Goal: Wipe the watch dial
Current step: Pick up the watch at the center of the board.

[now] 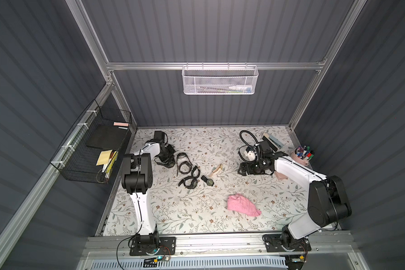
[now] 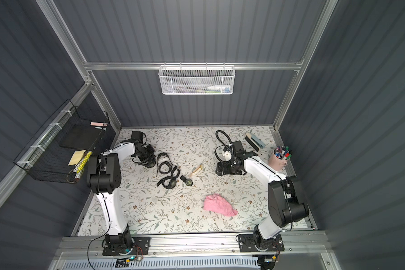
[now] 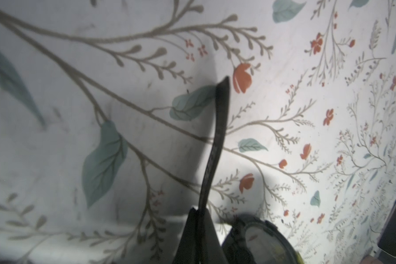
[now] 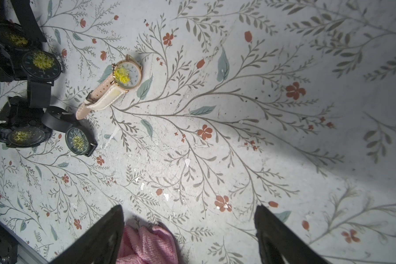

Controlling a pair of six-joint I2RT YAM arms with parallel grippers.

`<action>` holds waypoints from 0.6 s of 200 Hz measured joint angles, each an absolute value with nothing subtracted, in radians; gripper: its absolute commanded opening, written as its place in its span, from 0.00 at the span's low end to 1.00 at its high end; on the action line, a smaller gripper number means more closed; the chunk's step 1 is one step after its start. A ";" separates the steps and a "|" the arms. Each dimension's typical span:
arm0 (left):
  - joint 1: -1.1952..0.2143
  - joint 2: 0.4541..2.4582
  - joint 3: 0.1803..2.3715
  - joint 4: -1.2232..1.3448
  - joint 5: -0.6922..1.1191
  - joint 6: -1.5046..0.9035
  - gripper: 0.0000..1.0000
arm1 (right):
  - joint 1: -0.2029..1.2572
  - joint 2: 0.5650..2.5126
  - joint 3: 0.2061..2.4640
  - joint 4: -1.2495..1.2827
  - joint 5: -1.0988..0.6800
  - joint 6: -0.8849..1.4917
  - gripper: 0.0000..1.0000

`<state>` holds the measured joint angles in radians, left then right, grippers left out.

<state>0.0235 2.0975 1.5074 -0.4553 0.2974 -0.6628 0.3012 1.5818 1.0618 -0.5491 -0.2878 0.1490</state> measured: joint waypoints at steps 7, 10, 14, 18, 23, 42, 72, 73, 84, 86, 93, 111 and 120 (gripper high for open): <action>0.023 2.085 1.503 -0.452 0.305 -0.668 0.00 | 0.301 1.576 1.061 -0.551 -0.287 0.149 0.90; 0.023 2.076 1.501 -0.450 0.311 -0.672 0.00 | 0.301 1.573 1.061 -0.552 -0.287 0.149 0.90; 0.023 2.069 1.500 -0.447 0.317 -0.673 0.00 | 0.301 1.570 1.061 -0.553 -0.287 0.149 0.90; 0.023 2.057 1.499 -0.443 0.327 -0.678 0.00 | 0.301 1.565 1.061 -0.554 -0.287 0.149 0.90; 0.023 2.045 1.499 -0.439 0.337 -0.681 0.00 | 0.301 1.559 1.061 -0.555 -0.287 0.149 0.90; 0.023 1.995 1.499 -0.414 0.367 -0.699 0.00 | 0.301 1.535 1.058 -0.557 -0.285 0.152 0.90; 0.023 1.930 1.499 -0.370 0.396 -0.748 0.00 | 0.301 1.505 1.047 -0.556 -0.285 0.157 0.90; 0.023 1.929 1.498 -0.368 0.397 -0.751 0.00 | 0.301 1.504 1.047 -0.556 -0.285 0.157 0.90; 0.020 1.912 1.499 -0.345 0.402 -0.776 0.00 | 0.301 1.501 1.046 -0.556 -0.285 0.159 0.90; 0.019 1.909 1.499 -0.342 0.402 -0.782 0.00 | 0.301 1.501 1.046 -0.556 -0.285 0.160 0.90; 0.017 1.901 1.499 -0.330 0.402 -0.797 0.00 | 0.301 1.501 1.046 -0.556 -0.286 0.161 0.90; -0.001 1.891 1.511 -0.309 0.396 -0.834 0.00 | 0.301 1.500 1.046 -0.557 -0.289 0.168 0.90; -0.022 1.891 1.528 -0.304 0.389 -0.855 0.00 | 0.302 1.499 1.046 -0.556 -0.290 0.172 0.90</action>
<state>-0.0223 1.8912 1.5280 -0.3042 0.3885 -0.8547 0.3019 1.4986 1.0458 -0.5564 -0.2901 0.1722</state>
